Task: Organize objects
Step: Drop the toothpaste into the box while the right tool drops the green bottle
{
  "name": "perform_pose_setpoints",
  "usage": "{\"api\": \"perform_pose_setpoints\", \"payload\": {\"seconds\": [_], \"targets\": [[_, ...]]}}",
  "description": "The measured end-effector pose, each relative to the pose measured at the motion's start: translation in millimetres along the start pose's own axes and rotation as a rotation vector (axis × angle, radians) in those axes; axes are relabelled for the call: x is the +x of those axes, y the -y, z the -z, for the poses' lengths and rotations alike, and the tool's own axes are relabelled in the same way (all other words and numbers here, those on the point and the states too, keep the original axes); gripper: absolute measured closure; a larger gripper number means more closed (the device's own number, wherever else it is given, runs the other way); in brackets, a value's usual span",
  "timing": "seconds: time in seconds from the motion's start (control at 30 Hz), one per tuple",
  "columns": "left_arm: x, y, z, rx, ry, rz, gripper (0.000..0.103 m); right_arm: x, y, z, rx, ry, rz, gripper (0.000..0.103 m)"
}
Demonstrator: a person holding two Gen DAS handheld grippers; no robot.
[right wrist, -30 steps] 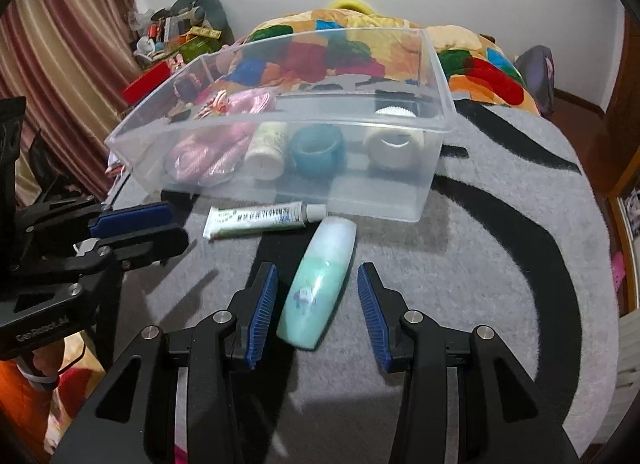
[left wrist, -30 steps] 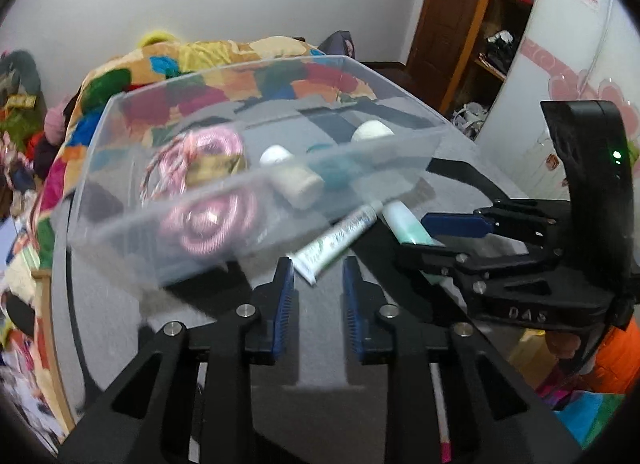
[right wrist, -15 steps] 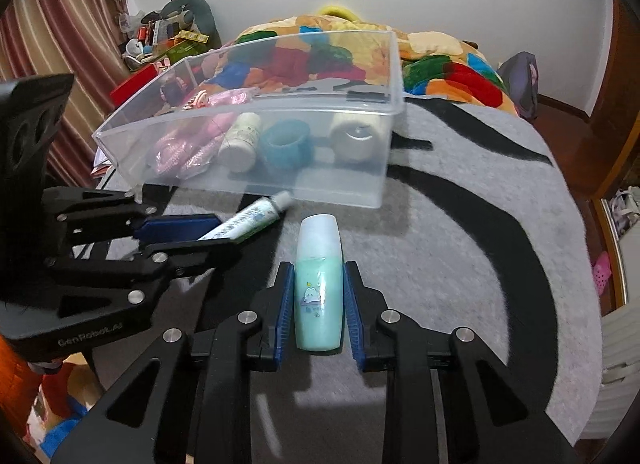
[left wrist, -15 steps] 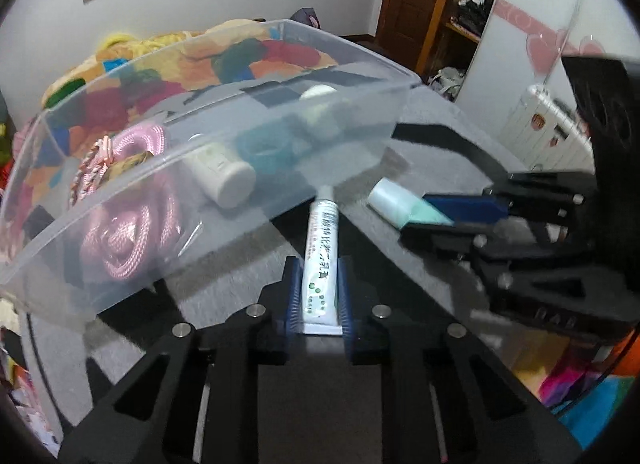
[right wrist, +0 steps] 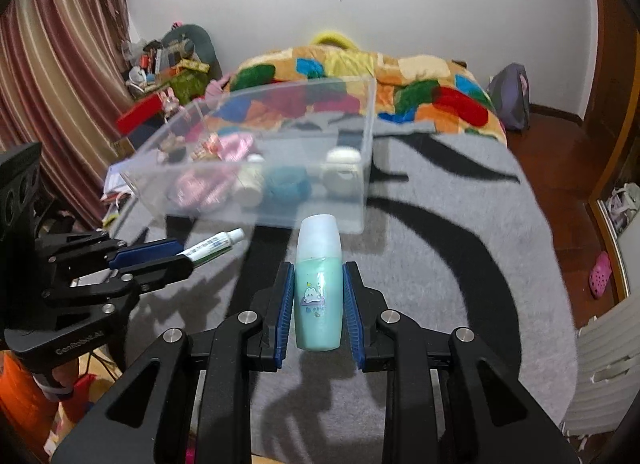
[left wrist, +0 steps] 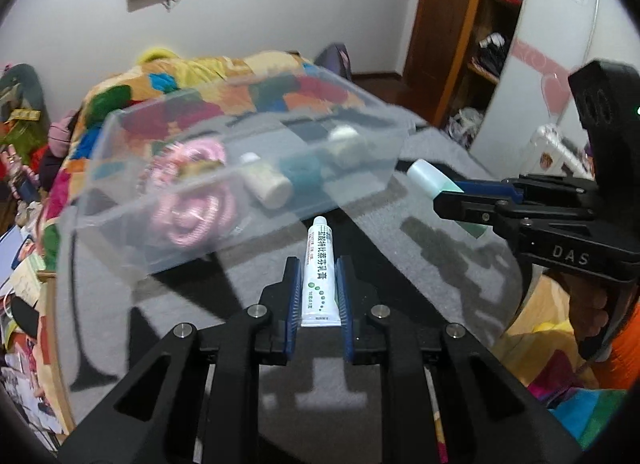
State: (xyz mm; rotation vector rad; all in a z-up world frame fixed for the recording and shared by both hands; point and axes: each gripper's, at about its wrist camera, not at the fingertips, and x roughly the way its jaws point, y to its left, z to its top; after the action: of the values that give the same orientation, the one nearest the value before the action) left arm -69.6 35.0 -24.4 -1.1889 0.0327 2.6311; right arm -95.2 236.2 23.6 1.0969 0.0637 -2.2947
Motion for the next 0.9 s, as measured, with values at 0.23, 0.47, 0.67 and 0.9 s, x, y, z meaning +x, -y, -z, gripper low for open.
{"api": "perform_pose_setpoints", "payload": {"seconds": [0.23,0.47,0.67,0.9], "targets": [[-42,-18,-16,-0.045,0.120,-0.022,0.086,-16,-19,-19,-0.030,0.071,-0.019,0.081],[-55,-38,-37,-0.093,0.195,-0.071,0.086,-21,-37,-51,-0.066,0.147,-0.020,0.081],[-39,-50,-53,-0.119,0.192,-0.105,0.086,-7,-44,-81,-0.076,0.175,-0.007,0.081],[-3,-60,-72,-0.139,0.142,-0.132,0.086,31,-37,-104,-0.052,0.126,0.021,0.081]]}}
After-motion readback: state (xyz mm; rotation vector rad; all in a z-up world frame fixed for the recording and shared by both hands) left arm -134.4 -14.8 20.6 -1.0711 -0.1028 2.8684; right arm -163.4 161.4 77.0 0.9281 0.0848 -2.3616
